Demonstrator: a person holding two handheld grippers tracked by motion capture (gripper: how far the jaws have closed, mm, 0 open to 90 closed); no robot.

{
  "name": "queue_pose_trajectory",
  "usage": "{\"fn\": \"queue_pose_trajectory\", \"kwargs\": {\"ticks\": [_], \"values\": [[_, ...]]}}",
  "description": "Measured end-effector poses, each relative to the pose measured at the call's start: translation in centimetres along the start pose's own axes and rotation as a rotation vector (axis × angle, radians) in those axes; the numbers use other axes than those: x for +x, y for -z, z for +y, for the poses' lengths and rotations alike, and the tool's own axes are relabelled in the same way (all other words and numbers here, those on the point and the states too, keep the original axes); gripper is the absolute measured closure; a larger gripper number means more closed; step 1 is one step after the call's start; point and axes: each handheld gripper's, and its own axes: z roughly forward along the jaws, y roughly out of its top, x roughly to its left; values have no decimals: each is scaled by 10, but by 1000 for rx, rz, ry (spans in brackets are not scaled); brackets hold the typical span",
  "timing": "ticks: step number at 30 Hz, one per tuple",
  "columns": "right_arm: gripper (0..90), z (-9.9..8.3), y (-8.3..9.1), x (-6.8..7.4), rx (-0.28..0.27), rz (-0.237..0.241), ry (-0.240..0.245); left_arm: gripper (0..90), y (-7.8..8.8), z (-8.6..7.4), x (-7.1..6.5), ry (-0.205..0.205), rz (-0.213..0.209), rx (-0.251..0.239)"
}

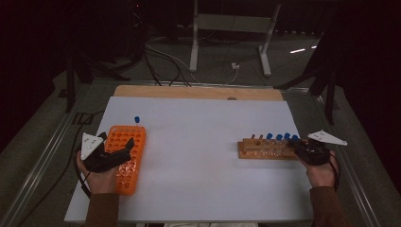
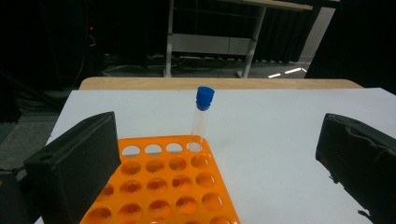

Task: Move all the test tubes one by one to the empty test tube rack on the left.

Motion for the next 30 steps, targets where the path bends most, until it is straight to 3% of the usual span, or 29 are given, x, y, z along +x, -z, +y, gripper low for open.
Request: {"fn": "queue_pose_trajectory", "kwargs": {"ticks": [11, 18, 30], "values": [[765, 26, 22, 2, -50, -4, 8, 7, 2, 0, 1, -1, 6, -3], [765, 41, 41, 6, -82, -3, 42, 8, 2, 0, 0, -8, 9, -2], [765, 46, 50, 25, -86, 79, 71, 8, 0, 1, -5, -29, -13, 5]]}}
